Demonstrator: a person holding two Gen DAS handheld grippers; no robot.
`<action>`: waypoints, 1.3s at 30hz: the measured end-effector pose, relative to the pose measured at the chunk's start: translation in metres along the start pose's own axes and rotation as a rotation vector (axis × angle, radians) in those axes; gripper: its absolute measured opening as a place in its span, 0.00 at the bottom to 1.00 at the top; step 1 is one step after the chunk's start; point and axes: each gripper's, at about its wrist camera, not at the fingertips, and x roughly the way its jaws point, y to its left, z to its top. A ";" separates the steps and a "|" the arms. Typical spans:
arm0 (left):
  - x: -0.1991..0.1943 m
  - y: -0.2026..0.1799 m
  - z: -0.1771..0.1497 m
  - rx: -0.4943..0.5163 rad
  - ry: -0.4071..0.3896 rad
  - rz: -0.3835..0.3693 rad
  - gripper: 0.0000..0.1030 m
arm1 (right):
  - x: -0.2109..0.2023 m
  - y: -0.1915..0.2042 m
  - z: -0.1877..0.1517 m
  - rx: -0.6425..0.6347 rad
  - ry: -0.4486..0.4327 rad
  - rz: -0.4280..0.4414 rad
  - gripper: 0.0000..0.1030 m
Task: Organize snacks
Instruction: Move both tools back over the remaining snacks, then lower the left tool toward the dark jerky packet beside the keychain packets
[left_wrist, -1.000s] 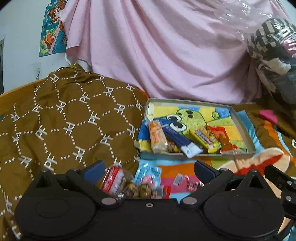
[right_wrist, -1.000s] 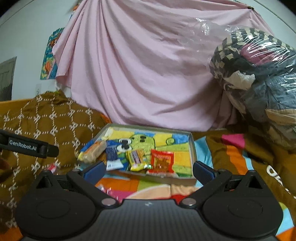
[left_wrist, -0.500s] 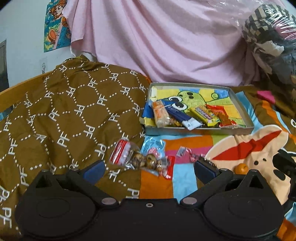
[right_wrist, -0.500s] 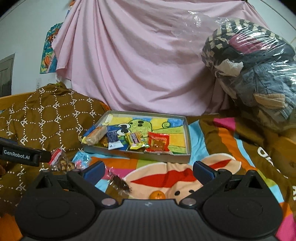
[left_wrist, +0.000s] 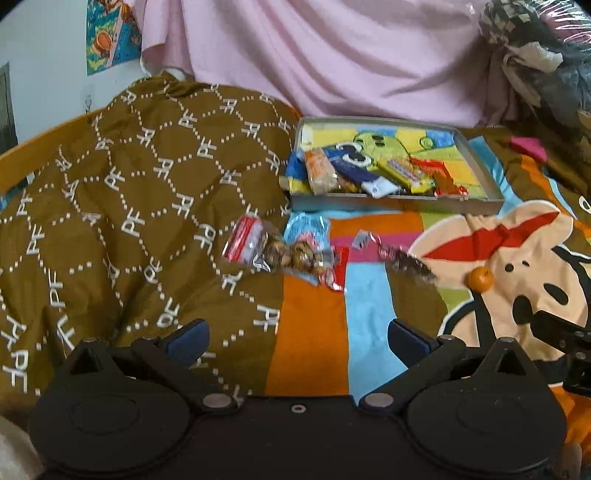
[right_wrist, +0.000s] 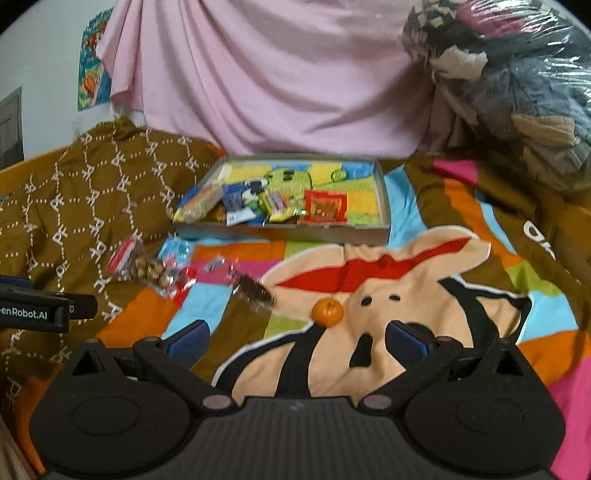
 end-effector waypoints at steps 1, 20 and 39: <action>0.000 -0.001 -0.001 0.000 0.006 0.000 0.99 | 0.000 0.001 -0.001 -0.003 0.005 0.001 1.00; 0.009 -0.010 -0.009 0.035 0.093 0.014 0.99 | 0.008 0.001 -0.003 0.003 0.075 0.026 1.00; 0.019 0.001 0.002 -0.044 0.142 -0.005 0.99 | 0.012 -0.019 0.010 0.091 0.107 0.093 1.00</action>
